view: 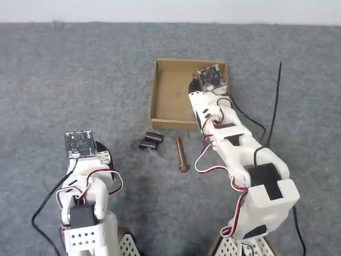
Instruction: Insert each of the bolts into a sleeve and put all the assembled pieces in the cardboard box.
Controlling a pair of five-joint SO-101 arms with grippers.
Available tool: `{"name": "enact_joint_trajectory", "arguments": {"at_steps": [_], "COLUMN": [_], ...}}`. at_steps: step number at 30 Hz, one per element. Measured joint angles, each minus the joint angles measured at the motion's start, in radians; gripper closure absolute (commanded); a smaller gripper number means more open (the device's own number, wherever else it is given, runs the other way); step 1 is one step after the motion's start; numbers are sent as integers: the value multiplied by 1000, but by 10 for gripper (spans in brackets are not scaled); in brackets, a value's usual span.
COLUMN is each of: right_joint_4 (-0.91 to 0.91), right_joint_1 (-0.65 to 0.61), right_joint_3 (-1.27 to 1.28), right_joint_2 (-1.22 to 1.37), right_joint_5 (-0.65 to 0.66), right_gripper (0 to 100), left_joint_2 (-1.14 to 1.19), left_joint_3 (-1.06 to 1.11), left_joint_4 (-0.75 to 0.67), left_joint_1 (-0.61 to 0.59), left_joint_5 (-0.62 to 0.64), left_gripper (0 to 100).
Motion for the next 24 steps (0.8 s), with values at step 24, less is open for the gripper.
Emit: {"name": "enact_joint_trajectory", "arguments": {"at_steps": [24], "right_joint_4": [710], "right_joint_1": [-2], "right_joint_3": [-470], "right_joint_2": [207], "right_joint_5": [-118], "right_gripper": [988], "left_joint_2": [0], "left_joint_3": [0], "left_joint_4": [12], "left_joint_1": [0], "left_joint_5": [0], "left_gripper": [988]}}
